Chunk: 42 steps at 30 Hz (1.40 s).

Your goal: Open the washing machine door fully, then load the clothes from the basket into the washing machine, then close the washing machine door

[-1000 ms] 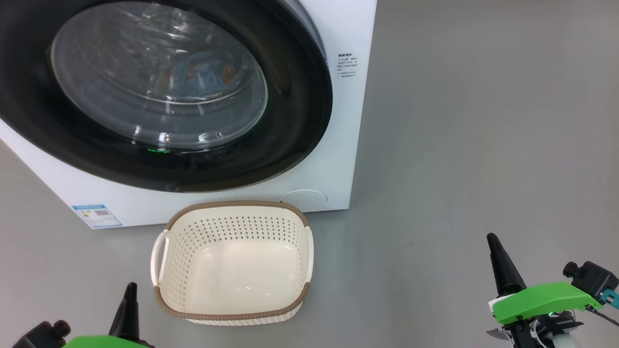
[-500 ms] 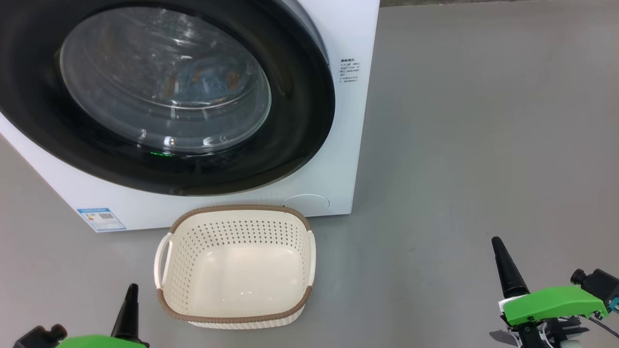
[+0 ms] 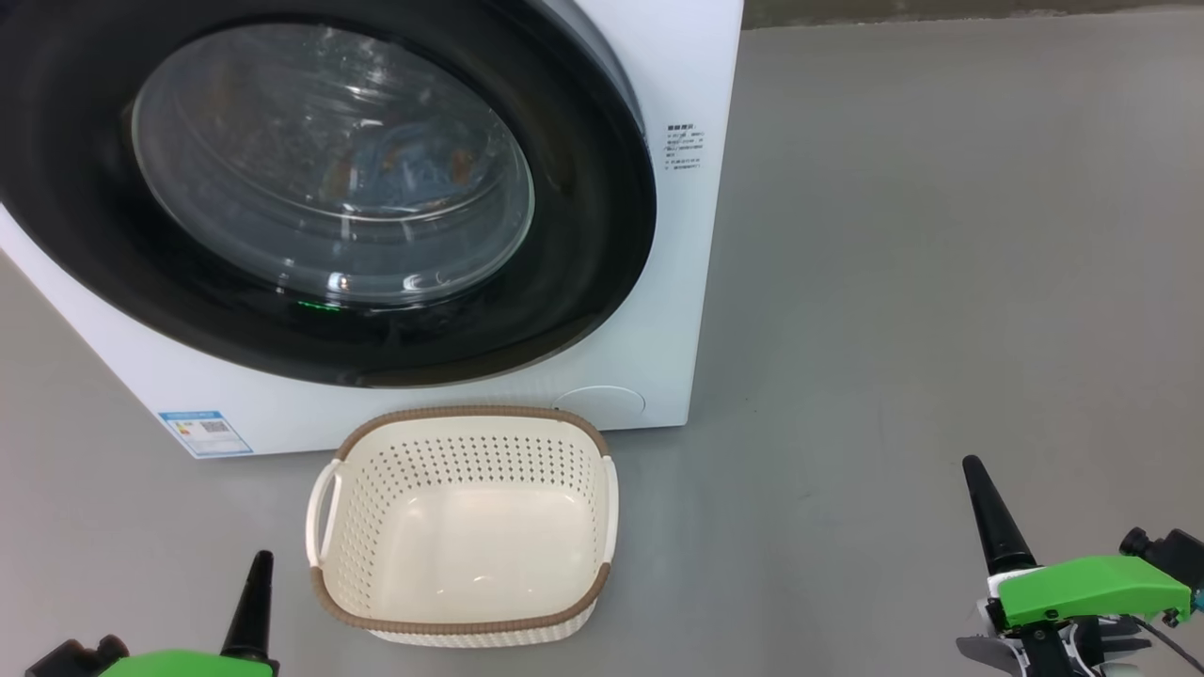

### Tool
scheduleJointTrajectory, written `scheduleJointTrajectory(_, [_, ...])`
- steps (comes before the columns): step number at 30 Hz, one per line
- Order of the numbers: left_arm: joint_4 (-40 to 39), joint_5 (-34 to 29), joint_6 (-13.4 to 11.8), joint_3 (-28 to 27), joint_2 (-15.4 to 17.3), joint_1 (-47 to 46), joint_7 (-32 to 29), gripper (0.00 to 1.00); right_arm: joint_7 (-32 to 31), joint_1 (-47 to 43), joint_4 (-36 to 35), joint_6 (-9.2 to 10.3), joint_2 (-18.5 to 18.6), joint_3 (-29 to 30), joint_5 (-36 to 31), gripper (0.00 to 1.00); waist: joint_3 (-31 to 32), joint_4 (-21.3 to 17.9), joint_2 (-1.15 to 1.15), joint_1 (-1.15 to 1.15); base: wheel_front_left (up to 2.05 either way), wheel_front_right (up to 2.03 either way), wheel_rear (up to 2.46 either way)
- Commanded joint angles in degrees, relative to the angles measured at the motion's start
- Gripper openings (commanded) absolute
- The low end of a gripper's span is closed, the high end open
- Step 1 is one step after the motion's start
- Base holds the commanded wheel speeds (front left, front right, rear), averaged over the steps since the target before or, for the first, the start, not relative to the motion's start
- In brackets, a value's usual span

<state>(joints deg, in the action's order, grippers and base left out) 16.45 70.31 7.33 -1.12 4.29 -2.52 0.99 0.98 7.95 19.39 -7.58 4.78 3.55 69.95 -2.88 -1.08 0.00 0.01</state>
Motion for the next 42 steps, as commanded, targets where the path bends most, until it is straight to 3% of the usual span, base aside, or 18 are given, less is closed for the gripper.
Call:
scheduleJointTrajectory(1, [-1.69,1.58,0.12,-1.84,0.59,-2.54,-0.38,0.0,-0.65,-0.05,-1.91,0.04,-0.01,-0.4,2.1,0.0,0.12,0.06,0.0,-0.01,0.0,0.0,0.0])
scheduleJointTrajectory(42, [-2.4,22.28,0.15,-4.89,-1.02,-3.63,-7.07,0.0,-7.34,-1.79,-5.37,0.09,-1.75,2.8,22.35,0.0,2.7,1.08,0.0,-0.01,0.0,0.0,0.0])
